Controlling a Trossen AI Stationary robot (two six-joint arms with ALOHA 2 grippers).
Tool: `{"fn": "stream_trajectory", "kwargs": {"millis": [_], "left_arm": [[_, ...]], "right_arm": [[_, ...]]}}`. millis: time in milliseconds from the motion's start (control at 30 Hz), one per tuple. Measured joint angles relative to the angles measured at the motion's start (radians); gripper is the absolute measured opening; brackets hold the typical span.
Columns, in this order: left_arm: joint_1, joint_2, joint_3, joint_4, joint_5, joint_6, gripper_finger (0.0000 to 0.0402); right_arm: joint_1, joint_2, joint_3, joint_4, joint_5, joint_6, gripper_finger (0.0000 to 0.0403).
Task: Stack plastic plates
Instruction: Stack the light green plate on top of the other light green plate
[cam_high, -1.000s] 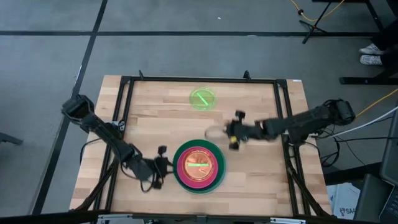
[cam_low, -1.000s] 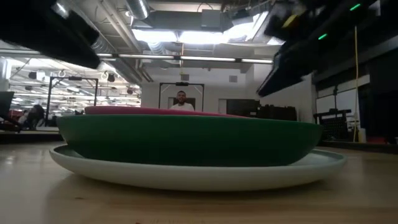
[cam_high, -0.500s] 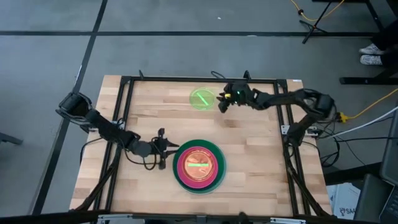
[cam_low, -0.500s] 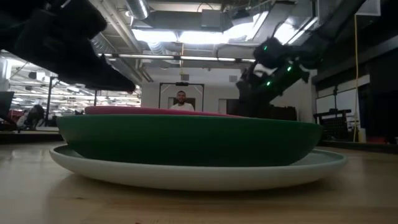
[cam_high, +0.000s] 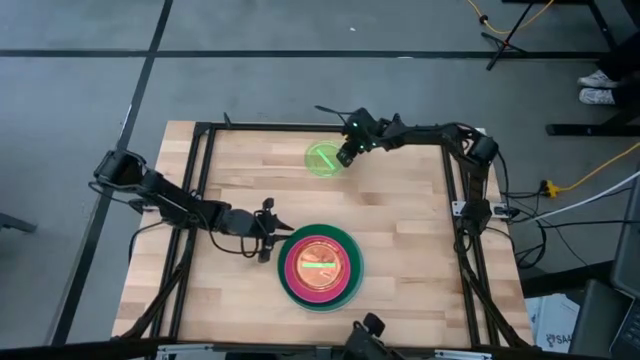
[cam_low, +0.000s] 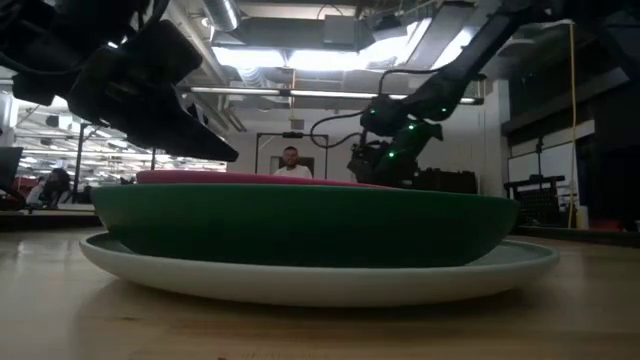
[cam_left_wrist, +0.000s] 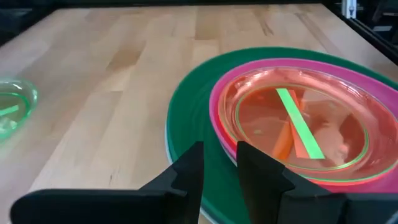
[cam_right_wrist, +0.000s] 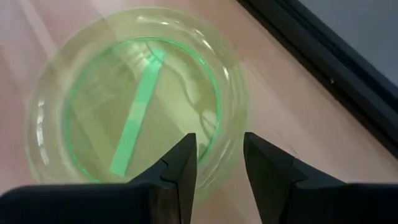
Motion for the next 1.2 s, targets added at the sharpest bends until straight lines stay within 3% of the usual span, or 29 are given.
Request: {"fn": "stream_trajectory", "kwargs": {"millis": [267, 367, 533, 633, 833, 1200], "left_arm": [[0.026, 0.0, 0.0, -0.019, 0.029, 0.0, 0.0089], [0.026, 0.0, 0.0, -0.018, 0.031, 0.0, 0.0089], [0.034, 0.0, 0.0, -0.02, 0.031, 0.054, 0.0089], [0.048, 0.0, 0.0, -0.021, 0.025, 0.088, 0.0089], [0.055, 0.0, 0.0, -0.034, 0.025, 0.088, 0.0089], [0.055, 0.0, 0.0, -0.034, 0.008, 0.105, 0.0089]], "right_arm": [[-0.007, 0.063, 0.069, -0.09, 0.037, -0.001, 0.0127], [-0.014, 0.084, 0.069, -0.088, -0.062, -0.015, 0.0127], [-0.013, 0.087, 0.069, -0.085, -0.071, -0.056, 0.0125], [-0.013, 0.087, 0.069, -0.078, -0.071, -0.079, 0.0102], [-0.013, 0.087, 0.069, -0.068, -0.072, -0.11, 0.001], [-0.013, 0.059, 0.069, -0.071, -0.071, -0.114, 0.0002]]}}
